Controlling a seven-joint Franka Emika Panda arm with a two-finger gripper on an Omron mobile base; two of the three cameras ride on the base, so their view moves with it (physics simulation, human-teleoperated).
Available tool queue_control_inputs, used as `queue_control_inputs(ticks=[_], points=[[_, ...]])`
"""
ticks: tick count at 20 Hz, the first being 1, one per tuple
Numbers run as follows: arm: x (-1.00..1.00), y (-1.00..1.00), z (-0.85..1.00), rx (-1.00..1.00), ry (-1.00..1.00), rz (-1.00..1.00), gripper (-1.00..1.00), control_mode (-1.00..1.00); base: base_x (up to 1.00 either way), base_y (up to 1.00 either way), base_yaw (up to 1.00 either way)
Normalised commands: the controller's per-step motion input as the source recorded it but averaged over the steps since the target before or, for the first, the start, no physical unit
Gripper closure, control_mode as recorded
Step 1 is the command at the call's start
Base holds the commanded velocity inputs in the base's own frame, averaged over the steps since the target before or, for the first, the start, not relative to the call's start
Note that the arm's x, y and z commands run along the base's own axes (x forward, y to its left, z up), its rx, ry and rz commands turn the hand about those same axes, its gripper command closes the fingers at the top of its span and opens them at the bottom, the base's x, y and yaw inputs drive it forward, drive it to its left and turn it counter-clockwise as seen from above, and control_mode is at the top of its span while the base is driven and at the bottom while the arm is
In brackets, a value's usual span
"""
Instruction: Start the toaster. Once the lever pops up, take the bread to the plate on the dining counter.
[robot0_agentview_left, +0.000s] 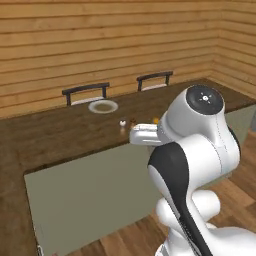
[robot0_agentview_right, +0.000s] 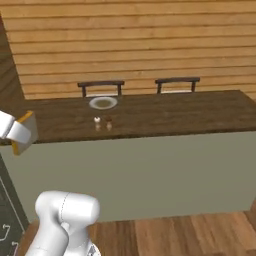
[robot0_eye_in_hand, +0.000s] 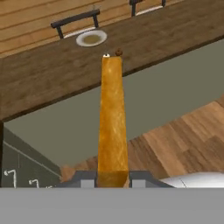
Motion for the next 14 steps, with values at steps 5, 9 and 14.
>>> queue_control_inputs(ticks=[5,9,14], points=[[0.0,0.0,0.0,0.0,0.0,0.0,1.0,1.0,1.0,-0.75,0.29],[0.0,0.0,0.0,0.0,0.0,0.0,1.0,1.0,0.99,-0.32,0.3],[0.0,0.0,0.0,0.0,0.0,0.0,1.0,1.0,0.82,-0.14,0.32]])
